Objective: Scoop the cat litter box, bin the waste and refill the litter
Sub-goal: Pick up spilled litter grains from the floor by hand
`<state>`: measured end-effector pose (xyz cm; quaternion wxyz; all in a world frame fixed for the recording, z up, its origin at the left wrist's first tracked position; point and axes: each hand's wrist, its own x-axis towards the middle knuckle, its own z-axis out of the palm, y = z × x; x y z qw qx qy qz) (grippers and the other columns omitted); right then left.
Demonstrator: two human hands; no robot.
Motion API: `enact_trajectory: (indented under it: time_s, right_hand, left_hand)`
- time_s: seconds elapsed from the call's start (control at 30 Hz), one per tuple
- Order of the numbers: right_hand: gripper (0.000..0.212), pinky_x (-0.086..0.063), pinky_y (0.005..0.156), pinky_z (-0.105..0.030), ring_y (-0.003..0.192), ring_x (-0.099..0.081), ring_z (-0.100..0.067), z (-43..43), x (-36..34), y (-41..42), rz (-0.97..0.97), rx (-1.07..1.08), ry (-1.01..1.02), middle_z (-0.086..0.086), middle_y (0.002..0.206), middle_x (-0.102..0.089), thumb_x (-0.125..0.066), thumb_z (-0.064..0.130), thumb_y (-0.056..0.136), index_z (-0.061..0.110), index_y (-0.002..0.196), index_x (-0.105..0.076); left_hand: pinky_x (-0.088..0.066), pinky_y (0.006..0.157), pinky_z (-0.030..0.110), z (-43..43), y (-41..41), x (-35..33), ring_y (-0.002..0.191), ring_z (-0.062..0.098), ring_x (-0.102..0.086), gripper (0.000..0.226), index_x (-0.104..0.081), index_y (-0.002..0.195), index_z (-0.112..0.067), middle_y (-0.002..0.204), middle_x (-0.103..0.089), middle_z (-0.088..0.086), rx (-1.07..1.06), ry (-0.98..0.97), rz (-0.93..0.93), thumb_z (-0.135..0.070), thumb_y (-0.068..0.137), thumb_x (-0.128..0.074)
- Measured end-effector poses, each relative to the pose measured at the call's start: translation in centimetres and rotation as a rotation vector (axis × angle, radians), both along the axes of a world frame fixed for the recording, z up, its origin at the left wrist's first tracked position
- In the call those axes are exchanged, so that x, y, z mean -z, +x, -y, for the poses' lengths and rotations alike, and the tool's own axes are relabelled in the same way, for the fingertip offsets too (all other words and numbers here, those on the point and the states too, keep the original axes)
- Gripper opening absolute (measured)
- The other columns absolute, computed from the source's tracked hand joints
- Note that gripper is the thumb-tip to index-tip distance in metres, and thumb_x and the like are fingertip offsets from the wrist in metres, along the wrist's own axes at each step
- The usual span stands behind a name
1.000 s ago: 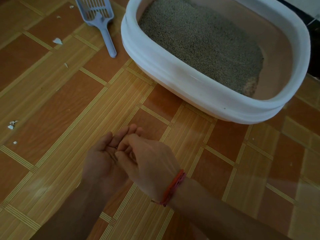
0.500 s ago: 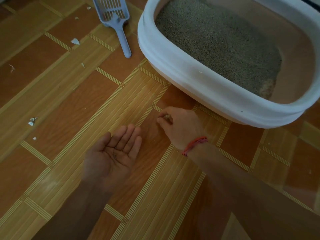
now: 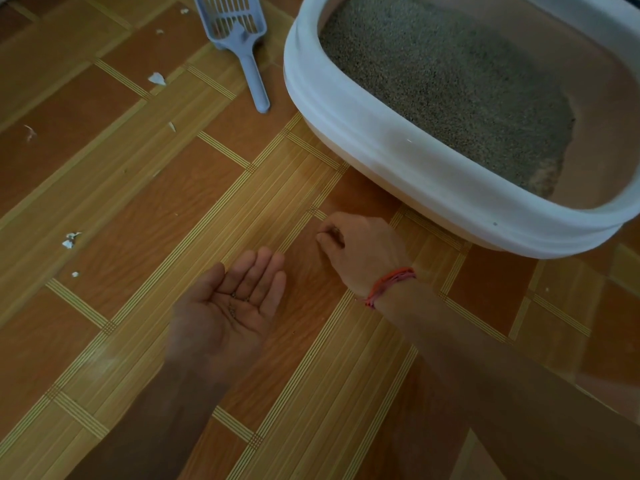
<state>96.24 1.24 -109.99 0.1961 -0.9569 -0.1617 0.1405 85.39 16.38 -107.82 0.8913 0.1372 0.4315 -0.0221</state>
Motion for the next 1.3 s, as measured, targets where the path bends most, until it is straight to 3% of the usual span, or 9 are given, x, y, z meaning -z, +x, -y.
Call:
enact_trajectory:
  time_s: [0.27, 0.47, 0.57, 0.67, 0.73, 0.83, 1.03, 1.13, 1.3]
  right_hand:
    - [0.020, -0.054, 0.064, -0.037, 0.067, -0.061, -0.016, -0.3, -0.2, -0.2, -0.002, -0.046, -0.073, 0.007, 0.073, -0.062, -0.041, 0.036, 0.101, 0.026, 0.096, -0.057]
    - [0.016, -0.051, 0.061, -0.035, 0.065, -0.059, -0.012, -1.9, -4.0, -3.4, 0.022, -0.075, 0.172, 0.008, 0.071, -0.062, -0.045, 0.035, 0.099, 0.027, 0.093, -0.057]
    - [0.012, -0.053, 0.061, -0.038, 0.067, -0.062, -0.014, -2.9, -5.2, -5.8, 0.021, -0.141, 0.279, 0.008, 0.074, -0.064, -0.048, 0.034, 0.098, 0.027, 0.095, -0.057]
    - [0.012, -0.053, 0.059, -0.041, 0.067, -0.064, -0.018, -3.4, -5.1, -7.4, 0.018, -0.205, 0.328, 0.005, 0.075, -0.065, -0.048, 0.031, 0.097, 0.022, 0.094, -0.056]
    - [0.016, -0.054, 0.061, -0.042, 0.069, -0.065, -0.022, -3.5, -4.7, -7.9, 0.003, -0.232, 0.318, 0.001, 0.078, -0.066, -0.048, 0.032, 0.097, 0.019, 0.096, -0.058]
    - [0.017, -0.055, 0.066, -0.044, 0.076, -0.067, -0.023, -3.4, -4.2, -8.1, -0.019, -0.239, 0.338, 0.000, 0.084, -0.069, -0.055, 0.036, 0.093, 0.021, 0.097, -0.059]
    - [0.013, -0.055, 0.063, -0.041, 0.075, -0.066, -0.017, -3.3, -4.0, -7.9, 0.017, -0.240, 0.367, 0.006, 0.082, -0.068, -0.060, 0.035, 0.090, 0.022, 0.093, -0.061]
    - [0.008, -0.054, 0.062, -0.035, 0.070, -0.063, -0.009, -2.6, -4.1, -6.7, 0.078, -0.154, 0.345, 0.009, 0.077, -0.067, -0.063, 0.035, 0.089, 0.027, 0.091, -0.063]
    - [0.013, -0.055, 0.074, -0.033, 0.079, -0.062, -0.008, -0.1, -2.5, -2.4, -0.040, 0.006, 0.179, 0.013, 0.081, -0.065, -0.053, 0.036, 0.097, 0.029, 0.099, -0.064]
  left_hand:
    - [-0.057, 0.083, 0.046, 0.1, -0.2, 0.1, 0.100, 0.029, -0.072, 0.046, -0.074, 0.091, 0.001, 0.109, -0.073, 0.014, 0.004, 0.012, -0.008, -0.025, 0.102, -0.038]
    - [-0.059, 0.081, 0.043, 0.2, -0.1, 0.3, 0.098, 0.028, -0.073, 0.052, -0.077, 0.084, 0.002, 0.104, -0.075, 0.015, -0.006, -0.001, 0.007, -0.025, 0.103, -0.037]
    - [-0.061, 0.074, 0.036, 0.3, -0.2, 0.5, 0.090, 0.022, -0.074, 0.043, -0.070, 0.095, 0.000, 0.088, -0.075, 0.010, 0.012, -0.018, 0.029, -0.026, 0.101, -0.036]
    - [-0.055, 0.090, 0.038, 0.4, -0.3, 0.7, 0.102, 0.024, -0.071, 0.041, -0.065, 0.111, -0.003, 0.103, -0.073, 0.012, 0.054, -0.039, 0.011, -0.030, 0.102, -0.035]
    - [-0.053, 0.096, 0.040, 0.5, -0.3, 0.7, 0.108, 0.026, -0.069, 0.041, -0.068, 0.108, -0.003, 0.113, -0.072, 0.012, 0.049, -0.057, -0.001, -0.030, 0.101, -0.036]
    - [-0.055, 0.090, 0.045, 0.6, -0.3, 0.5, 0.106, 0.027, -0.070, 0.042, -0.072, 0.099, -0.003, 0.112, -0.072, 0.011, 0.039, -0.066, -0.002, -0.028, 0.101, -0.038]
    - [-0.051, 0.093, 0.040, 0.3, -0.2, 0.4, 0.106, 0.026, -0.070, 0.042, -0.071, 0.103, -0.002, 0.112, -0.072, 0.011, 0.038, -0.059, 0.000, -0.029, 0.101, -0.038]
    - [-0.060, 0.081, 0.038, -0.1, -0.3, 0.6, 0.102, 0.024, -0.071, 0.046, -0.075, 0.091, -0.001, 0.105, -0.074, 0.012, 0.006, -0.036, 0.011, -0.027, 0.101, -0.038]
    - [-0.056, 0.085, 0.047, -0.3, -0.2, 0.3, 0.100, 0.029, -0.072, 0.051, -0.077, 0.087, 0.002, 0.109, -0.073, 0.015, -0.021, 0.006, 0.005, -0.025, 0.103, -0.037]
